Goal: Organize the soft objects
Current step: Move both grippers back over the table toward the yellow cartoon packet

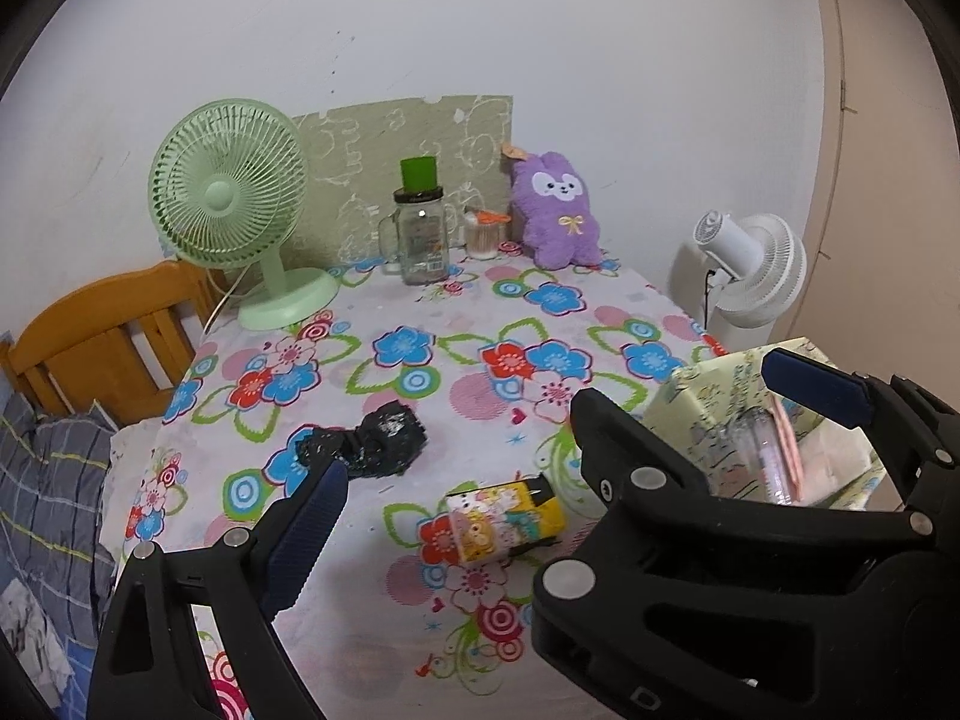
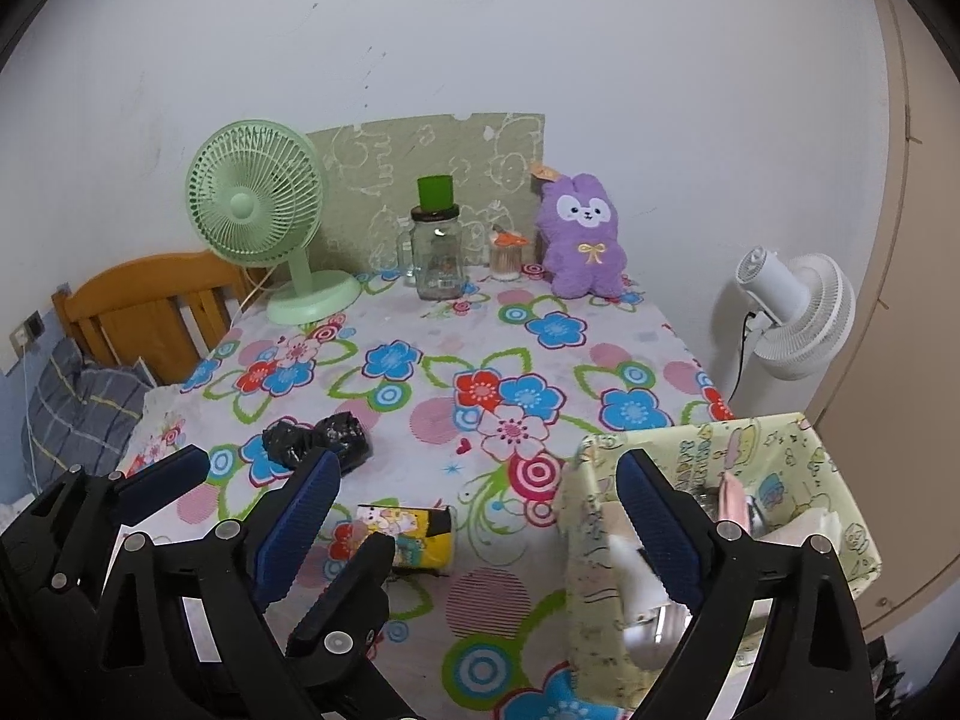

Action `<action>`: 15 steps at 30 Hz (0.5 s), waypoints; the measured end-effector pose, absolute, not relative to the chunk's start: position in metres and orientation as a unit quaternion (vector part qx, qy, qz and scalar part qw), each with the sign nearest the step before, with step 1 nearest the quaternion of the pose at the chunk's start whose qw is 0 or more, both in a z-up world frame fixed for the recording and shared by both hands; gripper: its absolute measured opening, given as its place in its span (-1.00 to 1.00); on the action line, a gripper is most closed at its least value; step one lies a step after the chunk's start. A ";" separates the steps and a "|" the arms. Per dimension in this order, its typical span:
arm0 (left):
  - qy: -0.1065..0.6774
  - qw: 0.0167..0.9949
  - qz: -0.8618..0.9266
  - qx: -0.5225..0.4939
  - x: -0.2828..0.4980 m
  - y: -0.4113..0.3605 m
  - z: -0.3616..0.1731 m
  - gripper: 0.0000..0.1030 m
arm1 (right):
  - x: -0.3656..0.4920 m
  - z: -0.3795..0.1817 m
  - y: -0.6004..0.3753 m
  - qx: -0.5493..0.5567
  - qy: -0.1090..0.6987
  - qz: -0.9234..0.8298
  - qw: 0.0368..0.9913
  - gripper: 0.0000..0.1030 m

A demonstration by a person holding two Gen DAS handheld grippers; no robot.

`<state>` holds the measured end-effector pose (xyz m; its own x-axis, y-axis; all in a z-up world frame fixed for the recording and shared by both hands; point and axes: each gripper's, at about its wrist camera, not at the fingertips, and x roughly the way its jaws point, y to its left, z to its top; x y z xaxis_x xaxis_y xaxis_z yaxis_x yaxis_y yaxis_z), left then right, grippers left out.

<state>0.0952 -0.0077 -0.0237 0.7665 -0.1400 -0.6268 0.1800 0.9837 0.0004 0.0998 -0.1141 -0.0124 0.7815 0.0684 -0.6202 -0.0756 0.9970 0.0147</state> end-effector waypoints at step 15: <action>0.362 0.930 -0.053 0.036 0.106 0.027 -0.060 0.84 | 0.115 -0.052 -0.079 -0.007 0.361 0.073 0.930 0.85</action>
<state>0.1065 0.0266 -0.0595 0.7318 -0.0728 -0.6776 0.1249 0.9918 0.0283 0.1151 -0.0787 -0.0517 0.7291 0.1312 -0.6717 -0.1420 0.9891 0.0390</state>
